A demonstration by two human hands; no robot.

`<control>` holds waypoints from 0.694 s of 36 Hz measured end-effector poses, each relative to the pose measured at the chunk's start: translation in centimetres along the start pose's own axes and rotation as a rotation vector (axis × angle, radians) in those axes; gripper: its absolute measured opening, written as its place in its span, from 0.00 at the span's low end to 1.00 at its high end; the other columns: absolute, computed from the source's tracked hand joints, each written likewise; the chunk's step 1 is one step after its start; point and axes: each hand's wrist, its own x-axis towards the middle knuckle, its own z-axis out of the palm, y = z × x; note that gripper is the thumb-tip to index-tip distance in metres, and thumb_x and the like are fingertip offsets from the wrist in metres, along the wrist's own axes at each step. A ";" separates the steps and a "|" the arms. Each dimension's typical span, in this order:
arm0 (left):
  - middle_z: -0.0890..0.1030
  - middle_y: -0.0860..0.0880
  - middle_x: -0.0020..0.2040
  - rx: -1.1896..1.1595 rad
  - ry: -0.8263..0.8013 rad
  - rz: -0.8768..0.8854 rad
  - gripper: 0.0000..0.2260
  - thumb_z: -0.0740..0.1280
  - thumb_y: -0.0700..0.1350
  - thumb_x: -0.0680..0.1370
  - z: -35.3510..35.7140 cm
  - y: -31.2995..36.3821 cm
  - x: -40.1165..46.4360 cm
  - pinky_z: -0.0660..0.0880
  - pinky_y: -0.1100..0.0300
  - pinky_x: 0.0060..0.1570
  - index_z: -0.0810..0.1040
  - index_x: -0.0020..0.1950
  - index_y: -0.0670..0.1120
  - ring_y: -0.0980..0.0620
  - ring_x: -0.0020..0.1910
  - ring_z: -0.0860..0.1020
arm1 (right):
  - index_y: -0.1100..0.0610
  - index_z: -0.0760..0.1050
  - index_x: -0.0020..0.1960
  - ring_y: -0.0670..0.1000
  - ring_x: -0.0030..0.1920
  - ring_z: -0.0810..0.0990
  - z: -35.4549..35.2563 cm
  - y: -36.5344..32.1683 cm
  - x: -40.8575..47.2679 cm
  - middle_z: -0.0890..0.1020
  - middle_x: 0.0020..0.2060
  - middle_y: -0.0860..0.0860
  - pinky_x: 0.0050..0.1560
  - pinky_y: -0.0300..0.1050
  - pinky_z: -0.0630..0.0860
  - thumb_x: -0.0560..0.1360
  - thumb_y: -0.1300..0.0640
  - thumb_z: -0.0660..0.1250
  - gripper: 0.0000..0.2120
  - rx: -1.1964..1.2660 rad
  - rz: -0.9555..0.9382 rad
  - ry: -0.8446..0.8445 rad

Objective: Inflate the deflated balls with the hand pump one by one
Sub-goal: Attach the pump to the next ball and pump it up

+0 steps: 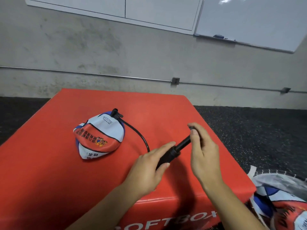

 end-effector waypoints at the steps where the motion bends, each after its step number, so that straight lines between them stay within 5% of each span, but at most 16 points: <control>1: 0.77 0.64 0.71 0.003 0.001 0.001 0.32 0.69 0.45 0.80 0.0 -0.1 0.0 0.75 0.52 0.66 0.62 0.80 0.67 0.59 0.68 0.77 | 0.47 0.80 0.63 0.36 0.52 0.80 0.2 0.3 -0.3 0.81 0.53 0.32 0.53 0.30 0.71 0.84 0.47 0.58 0.14 -0.020 -0.001 -0.026; 6: 0.75 0.63 0.74 0.023 0.005 -0.004 0.31 0.67 0.47 0.80 0.4 -0.4 0.1 0.75 0.51 0.67 0.63 0.81 0.63 0.57 0.71 0.76 | 0.40 0.77 0.65 0.36 0.51 0.82 1.1 1.2 -1.7 0.81 0.52 0.29 0.54 0.39 0.76 0.83 0.42 0.58 0.15 -0.109 0.031 -0.127; 13: 0.76 0.63 0.73 0.020 0.030 -0.023 0.30 0.68 0.47 0.80 0.3 0.1 0.1 0.75 0.51 0.67 0.63 0.81 0.63 0.59 0.70 0.77 | 0.37 0.72 0.69 0.47 0.54 0.85 0.7 0.6 -2.1 0.86 0.54 0.40 0.56 0.53 0.79 0.81 0.34 0.53 0.21 -0.227 -0.014 -0.196; 16: 0.75 0.66 0.72 0.009 0.040 -0.013 0.29 0.68 0.47 0.81 0.4 0.4 -0.3 0.74 0.55 0.68 0.64 0.80 0.63 0.62 0.70 0.76 | 0.37 0.71 0.71 0.50 0.55 0.85 -0.5 0.2 -1.8 0.86 0.56 0.41 0.54 0.53 0.79 0.81 0.33 0.52 0.23 -0.292 -0.076 -0.199; 19: 0.75 0.67 0.71 0.041 0.033 0.001 0.31 0.69 0.45 0.81 0.5 0.7 -0.4 0.72 0.62 0.68 0.64 0.80 0.66 0.64 0.69 0.75 | 0.39 0.74 0.70 0.46 0.45 0.83 -2.4 -0.2 -0.6 0.85 0.46 0.39 0.50 0.50 0.78 0.82 0.37 0.55 0.20 -0.227 -0.055 -0.092; 22: 0.77 0.66 0.69 0.048 0.004 0.001 0.32 0.68 0.45 0.82 0.6 1.1 -0.6 0.74 0.57 0.67 0.62 0.79 0.70 0.63 0.67 0.77 | 0.43 0.78 0.67 0.42 0.42 0.79 -5.4 -0.2 1.2 0.81 0.41 0.34 0.48 0.44 0.74 0.83 0.42 0.58 0.17 -0.119 -0.015 0.095; 25: 0.77 0.65 0.69 0.044 -0.026 0.023 0.32 0.68 0.46 0.83 0.6 1.0 -0.7 0.75 0.53 0.66 0.60 0.79 0.72 0.61 0.67 0.77 | 0.44 0.79 0.66 0.45 0.46 0.79 -6.8 -0.4 1.7 0.84 0.46 0.44 0.48 0.37 0.73 0.84 0.45 0.59 0.15 -0.052 0.006 0.190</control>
